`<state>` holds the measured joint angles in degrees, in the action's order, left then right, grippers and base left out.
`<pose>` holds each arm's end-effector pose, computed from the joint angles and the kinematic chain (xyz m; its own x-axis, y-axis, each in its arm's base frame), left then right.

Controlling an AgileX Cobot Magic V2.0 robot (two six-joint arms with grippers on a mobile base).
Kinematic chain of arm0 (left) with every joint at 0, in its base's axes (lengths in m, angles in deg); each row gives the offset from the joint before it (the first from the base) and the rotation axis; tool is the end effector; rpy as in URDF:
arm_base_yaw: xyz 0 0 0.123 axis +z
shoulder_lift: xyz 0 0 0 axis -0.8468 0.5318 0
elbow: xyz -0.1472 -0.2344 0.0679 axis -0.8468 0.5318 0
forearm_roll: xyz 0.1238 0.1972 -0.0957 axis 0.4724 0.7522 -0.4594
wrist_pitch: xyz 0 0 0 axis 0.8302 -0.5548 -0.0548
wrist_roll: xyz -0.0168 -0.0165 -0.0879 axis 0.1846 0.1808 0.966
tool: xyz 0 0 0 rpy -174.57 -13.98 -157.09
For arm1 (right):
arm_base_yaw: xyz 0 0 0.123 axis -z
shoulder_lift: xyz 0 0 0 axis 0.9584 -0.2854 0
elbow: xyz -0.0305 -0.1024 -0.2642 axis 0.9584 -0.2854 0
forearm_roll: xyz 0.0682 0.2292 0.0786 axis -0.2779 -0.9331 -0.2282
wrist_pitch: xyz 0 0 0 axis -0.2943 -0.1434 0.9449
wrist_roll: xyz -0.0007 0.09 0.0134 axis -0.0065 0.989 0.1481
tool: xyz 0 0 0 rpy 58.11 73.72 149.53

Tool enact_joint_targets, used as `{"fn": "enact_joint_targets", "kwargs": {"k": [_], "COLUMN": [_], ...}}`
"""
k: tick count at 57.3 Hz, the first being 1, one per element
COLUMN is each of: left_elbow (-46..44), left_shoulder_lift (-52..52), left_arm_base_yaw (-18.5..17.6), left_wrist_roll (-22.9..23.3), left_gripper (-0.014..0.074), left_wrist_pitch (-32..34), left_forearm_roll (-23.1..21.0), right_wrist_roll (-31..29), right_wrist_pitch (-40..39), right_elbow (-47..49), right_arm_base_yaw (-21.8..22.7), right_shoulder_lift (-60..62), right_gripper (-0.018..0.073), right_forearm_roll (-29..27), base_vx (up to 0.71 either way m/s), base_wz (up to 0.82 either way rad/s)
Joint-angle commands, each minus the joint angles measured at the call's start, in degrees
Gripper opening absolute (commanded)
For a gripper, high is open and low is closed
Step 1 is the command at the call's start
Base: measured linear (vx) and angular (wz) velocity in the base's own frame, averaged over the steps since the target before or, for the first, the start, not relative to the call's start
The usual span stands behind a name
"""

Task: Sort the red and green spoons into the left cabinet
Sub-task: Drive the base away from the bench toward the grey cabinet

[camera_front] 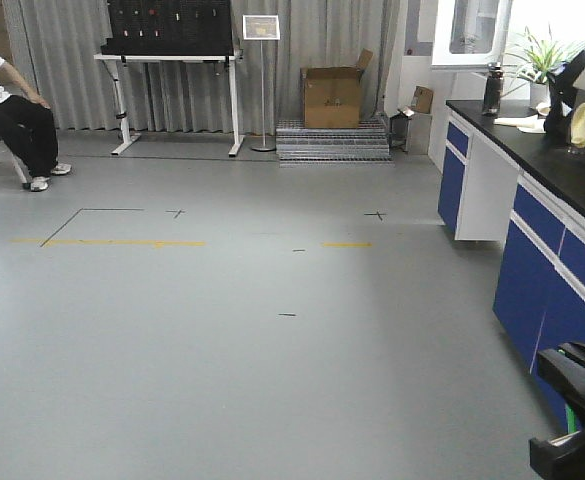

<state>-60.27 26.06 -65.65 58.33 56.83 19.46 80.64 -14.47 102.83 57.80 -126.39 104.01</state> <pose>0.1163 -0.0033 0.3385 -0.2068 -0.0340 -0.9778 -0.0110 0.9994 -0.0324 0.1836 0.0491 0.3219 -0.1865 -0.1642 -0.9687 -0.2691 0.9568 -0.1103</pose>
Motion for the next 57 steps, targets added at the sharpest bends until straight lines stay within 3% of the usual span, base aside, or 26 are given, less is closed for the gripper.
{"fn": "enact_joint_targets", "kwargs": {"k": [1, 57], "left_elbow": [-1.6, -1.6], "left_shoulder_lift": [-0.1, -0.1], "left_arm_base_yaw": [-0.2, -0.2], "left_wrist_roll": [0.6, 0.6], "left_gripper": [0.0065, 0.0065], "left_wrist_pitch": [4.1, 4.1], "left_forearm_roll": [0.3, 0.3], "right_wrist_roll": [-0.1, -0.1], "right_wrist_pitch": [-4.1, -4.1], "right_elbow": [1.7, 1.7], "right_arm_base_yaw": [0.1, 0.1], "right_shoulder_lift": [0.7, 0.7], "right_gripper": [-0.0006, -0.0006], "right_forearm_roll": [0.2, 0.2], "base_vx": [0.5, 0.56], "base_wz": [0.1, 0.07]}}
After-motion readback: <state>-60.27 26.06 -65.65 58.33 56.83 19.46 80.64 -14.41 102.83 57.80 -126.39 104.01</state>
